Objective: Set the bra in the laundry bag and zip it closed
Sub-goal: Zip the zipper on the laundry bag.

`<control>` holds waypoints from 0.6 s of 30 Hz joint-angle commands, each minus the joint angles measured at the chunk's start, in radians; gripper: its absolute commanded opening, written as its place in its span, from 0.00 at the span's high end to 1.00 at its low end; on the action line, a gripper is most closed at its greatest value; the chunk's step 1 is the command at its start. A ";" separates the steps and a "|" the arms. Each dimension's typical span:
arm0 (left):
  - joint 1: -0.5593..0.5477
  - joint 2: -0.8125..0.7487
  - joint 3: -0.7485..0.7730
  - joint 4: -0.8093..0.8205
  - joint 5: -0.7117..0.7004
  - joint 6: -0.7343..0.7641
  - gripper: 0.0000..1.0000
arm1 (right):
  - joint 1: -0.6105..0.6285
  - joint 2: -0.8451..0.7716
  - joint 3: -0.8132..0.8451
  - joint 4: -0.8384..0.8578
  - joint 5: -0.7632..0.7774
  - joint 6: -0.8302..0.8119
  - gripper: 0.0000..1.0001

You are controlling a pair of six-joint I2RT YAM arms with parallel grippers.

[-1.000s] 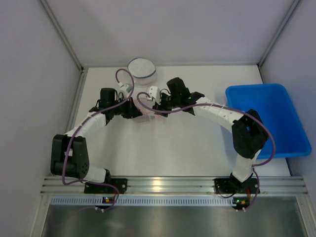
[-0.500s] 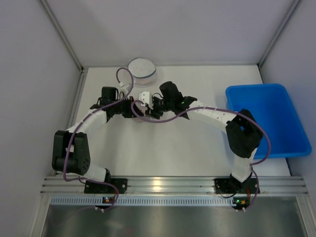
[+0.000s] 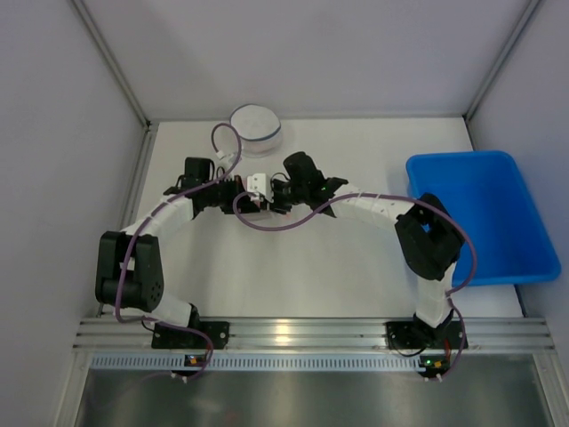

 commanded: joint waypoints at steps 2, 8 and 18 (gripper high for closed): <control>0.002 0.007 0.042 -0.002 0.034 -0.008 1.00 | 0.020 0.005 -0.001 0.047 -0.025 -0.038 0.56; 0.002 0.013 0.050 -0.013 0.037 -0.002 1.00 | 0.020 0.032 0.008 0.047 -0.006 -0.023 0.58; 0.008 0.007 0.059 -0.050 0.059 0.009 1.00 | 0.017 0.043 -0.003 0.078 0.046 -0.061 0.81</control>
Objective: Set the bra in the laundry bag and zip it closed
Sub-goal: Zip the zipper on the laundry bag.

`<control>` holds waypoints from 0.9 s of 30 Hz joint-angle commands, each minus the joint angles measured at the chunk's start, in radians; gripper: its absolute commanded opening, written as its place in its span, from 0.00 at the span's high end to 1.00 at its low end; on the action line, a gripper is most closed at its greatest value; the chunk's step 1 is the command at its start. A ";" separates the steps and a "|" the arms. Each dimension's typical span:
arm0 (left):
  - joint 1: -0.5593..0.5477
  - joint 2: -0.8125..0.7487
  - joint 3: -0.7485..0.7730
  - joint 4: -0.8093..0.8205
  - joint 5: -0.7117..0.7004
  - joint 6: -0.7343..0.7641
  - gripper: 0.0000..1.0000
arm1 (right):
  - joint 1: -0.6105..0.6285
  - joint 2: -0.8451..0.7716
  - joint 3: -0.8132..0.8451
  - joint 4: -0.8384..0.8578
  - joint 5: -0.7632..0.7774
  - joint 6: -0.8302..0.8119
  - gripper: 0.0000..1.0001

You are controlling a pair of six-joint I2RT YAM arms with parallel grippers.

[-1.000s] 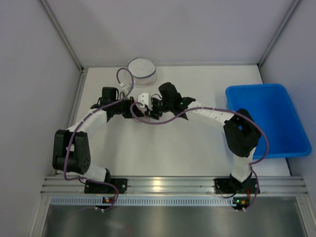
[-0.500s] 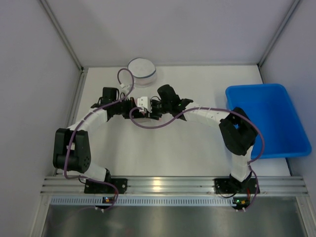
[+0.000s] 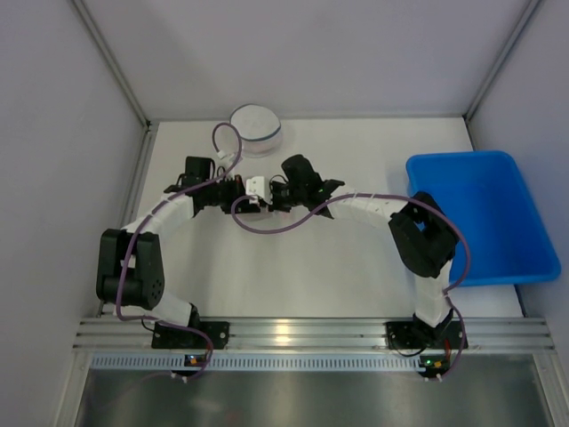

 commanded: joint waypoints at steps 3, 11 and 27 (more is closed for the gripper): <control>0.011 -0.014 0.040 -0.046 0.045 0.021 1.00 | 0.013 0.001 0.004 0.046 0.031 -0.036 0.99; 0.125 0.001 0.066 -0.152 0.022 0.136 1.00 | -0.056 -0.068 -0.058 0.044 -0.007 -0.096 1.00; 0.101 -0.017 0.095 -0.200 0.100 0.176 1.00 | -0.080 -0.138 0.019 -0.068 -0.099 -0.038 0.51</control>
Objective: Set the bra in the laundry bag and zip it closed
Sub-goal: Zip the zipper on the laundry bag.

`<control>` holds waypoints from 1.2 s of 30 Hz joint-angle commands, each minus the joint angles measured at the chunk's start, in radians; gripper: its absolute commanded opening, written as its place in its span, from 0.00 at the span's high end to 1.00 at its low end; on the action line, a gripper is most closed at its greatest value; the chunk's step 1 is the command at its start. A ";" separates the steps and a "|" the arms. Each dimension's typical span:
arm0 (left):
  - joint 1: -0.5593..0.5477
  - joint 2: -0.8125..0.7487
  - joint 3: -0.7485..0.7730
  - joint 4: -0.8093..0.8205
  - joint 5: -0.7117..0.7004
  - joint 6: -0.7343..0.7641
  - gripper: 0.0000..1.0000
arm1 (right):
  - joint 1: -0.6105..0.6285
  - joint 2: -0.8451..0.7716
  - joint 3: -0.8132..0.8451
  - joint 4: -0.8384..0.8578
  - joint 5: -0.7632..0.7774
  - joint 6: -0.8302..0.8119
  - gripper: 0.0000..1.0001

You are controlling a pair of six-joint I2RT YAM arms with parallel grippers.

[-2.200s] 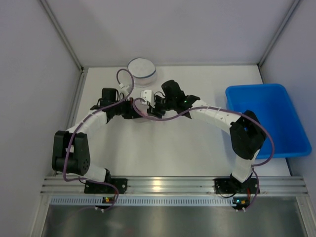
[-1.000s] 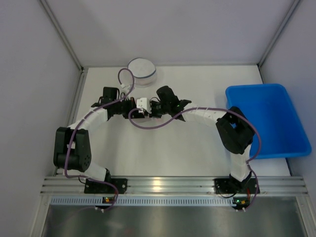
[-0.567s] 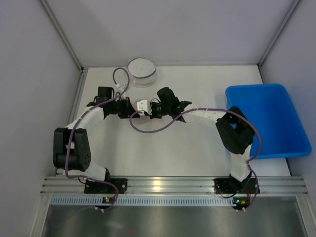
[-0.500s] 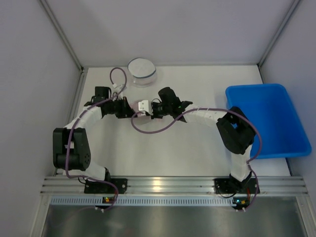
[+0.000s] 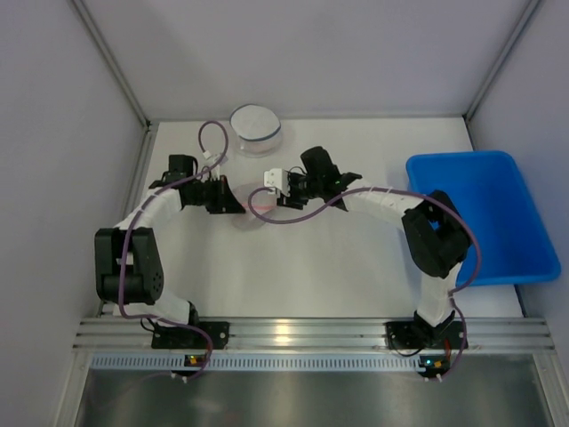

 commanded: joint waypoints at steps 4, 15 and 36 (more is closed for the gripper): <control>-0.042 -0.059 0.039 -0.011 0.044 -0.024 1.00 | 0.070 -0.089 0.077 -0.020 -0.093 0.083 0.51; -0.042 -0.100 0.048 -0.003 0.095 -0.074 1.00 | 0.137 -0.028 0.107 0.005 -0.085 0.092 0.54; 0.089 -0.107 0.042 -0.016 -0.042 -0.028 1.00 | 0.022 -0.046 0.038 0.062 0.019 0.003 1.00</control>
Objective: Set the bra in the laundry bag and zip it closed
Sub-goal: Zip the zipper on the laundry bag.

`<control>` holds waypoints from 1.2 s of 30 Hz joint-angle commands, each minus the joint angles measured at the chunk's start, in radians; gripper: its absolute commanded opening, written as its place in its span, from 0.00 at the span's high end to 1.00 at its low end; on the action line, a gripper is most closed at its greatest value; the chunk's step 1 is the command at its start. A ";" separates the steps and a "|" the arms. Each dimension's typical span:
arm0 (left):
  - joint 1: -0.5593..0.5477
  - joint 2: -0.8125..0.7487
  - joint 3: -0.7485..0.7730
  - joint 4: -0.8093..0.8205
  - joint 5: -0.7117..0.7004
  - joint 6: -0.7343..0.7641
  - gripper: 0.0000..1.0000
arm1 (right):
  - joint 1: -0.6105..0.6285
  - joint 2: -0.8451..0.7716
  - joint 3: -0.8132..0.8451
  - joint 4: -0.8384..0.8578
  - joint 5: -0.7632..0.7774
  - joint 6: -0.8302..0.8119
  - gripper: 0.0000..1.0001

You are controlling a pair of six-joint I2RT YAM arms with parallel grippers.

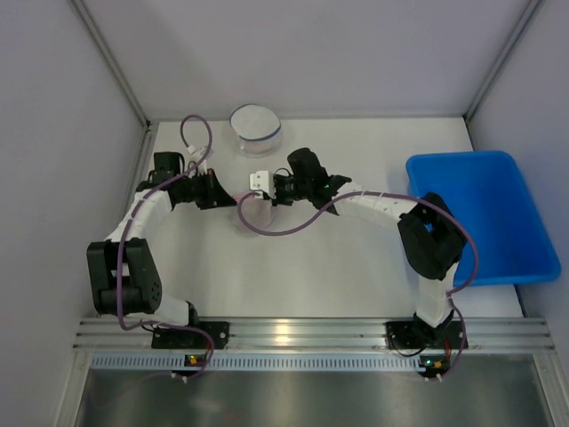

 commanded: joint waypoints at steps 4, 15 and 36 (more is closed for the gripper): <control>0.030 -0.049 0.025 -0.001 0.037 0.074 1.00 | -0.090 -0.051 0.027 -0.021 0.027 -0.067 0.83; -0.055 -0.103 0.008 -0.001 0.051 0.068 1.00 | -0.018 -0.083 0.090 -0.083 -0.079 0.025 0.40; -0.089 -0.143 -0.033 -0.003 -0.027 0.052 1.00 | 0.032 -0.007 0.127 -0.090 -0.038 0.039 1.00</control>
